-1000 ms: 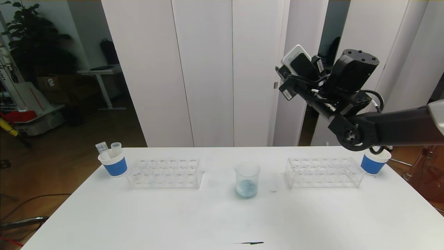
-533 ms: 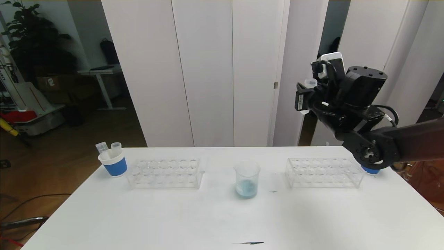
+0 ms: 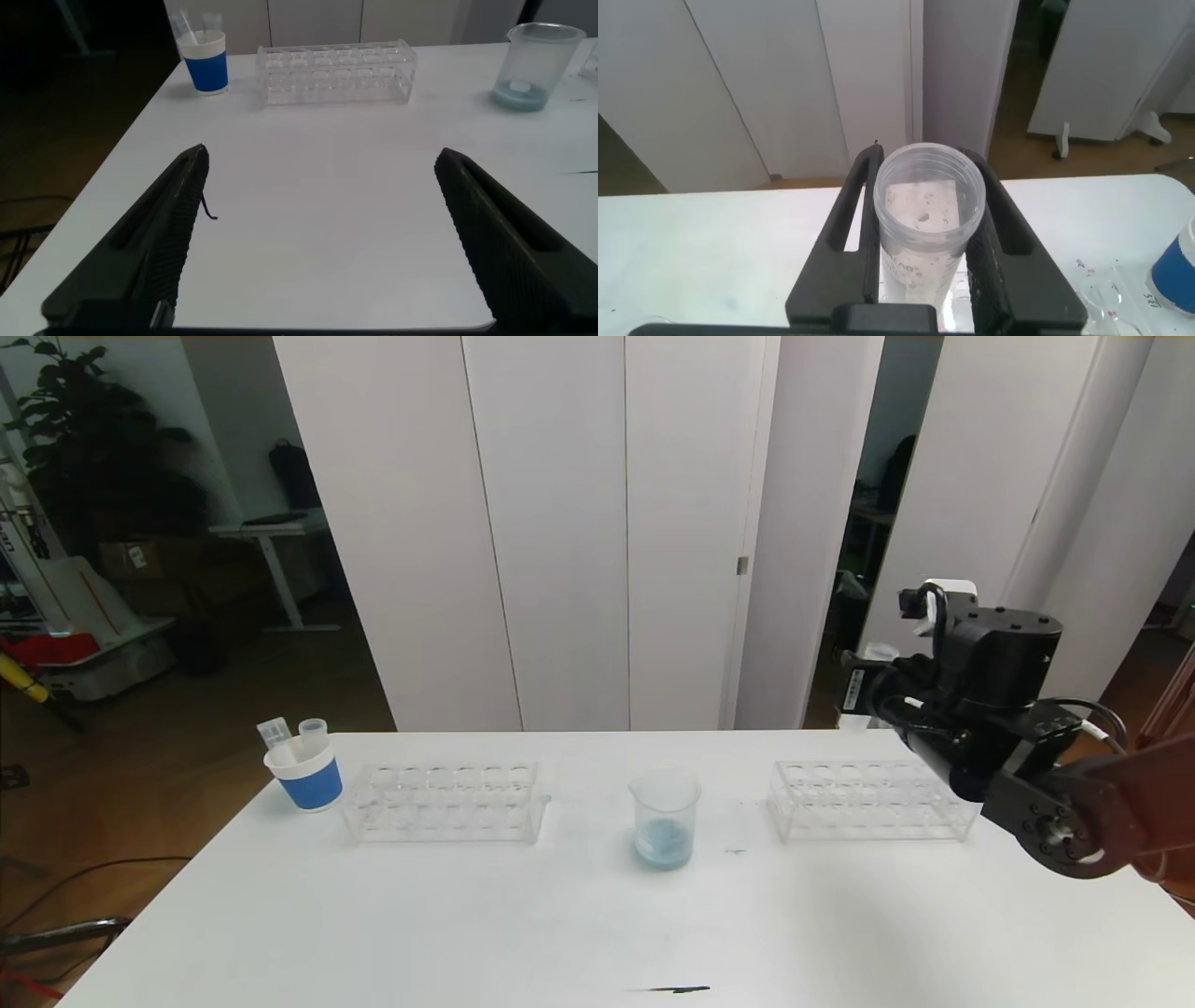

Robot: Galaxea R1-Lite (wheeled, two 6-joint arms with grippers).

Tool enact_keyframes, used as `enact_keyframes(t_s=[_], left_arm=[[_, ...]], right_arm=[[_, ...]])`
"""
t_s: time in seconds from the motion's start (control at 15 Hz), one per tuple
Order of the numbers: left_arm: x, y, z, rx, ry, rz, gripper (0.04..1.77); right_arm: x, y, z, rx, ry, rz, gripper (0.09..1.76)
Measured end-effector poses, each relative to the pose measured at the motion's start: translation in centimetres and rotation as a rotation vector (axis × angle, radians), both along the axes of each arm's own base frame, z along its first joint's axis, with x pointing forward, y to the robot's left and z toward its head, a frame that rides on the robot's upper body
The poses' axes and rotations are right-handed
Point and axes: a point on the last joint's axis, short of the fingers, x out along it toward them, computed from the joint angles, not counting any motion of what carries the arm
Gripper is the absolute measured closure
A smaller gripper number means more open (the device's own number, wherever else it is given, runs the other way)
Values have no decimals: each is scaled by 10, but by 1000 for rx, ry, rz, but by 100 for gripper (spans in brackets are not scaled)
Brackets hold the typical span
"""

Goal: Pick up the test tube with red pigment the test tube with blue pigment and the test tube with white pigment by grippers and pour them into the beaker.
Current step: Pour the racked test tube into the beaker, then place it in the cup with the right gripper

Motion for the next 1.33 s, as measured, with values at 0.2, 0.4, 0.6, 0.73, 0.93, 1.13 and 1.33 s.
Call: enact_keyframes(t_s=[0.2,0.4,0.6,0.73,0.93,1.13,1.33], left_arm=[[0,0,0,0,0,0,8],[0,0,0,0,0,0,8],[0,0,0,0,0,0,8],[0,0,0,0,0,0,8],[0,0,0,0,0,0,8],[0,0,0,0,0,0,8],[0,0,0,0,0,0,8]], right_arm=[[2,-31,5,-10,-8,-79,126],[7,-76,24,-43,-63,-191,126],[11,-125,52,-62,-152,-304,126],[14,-156,69,-71,-212,-380,126],[19,-188,69,-80,-243,-439,126],[31,-202,52,-84,-287,-448,126],[45,-211,18,-80,-249,-455,126]])
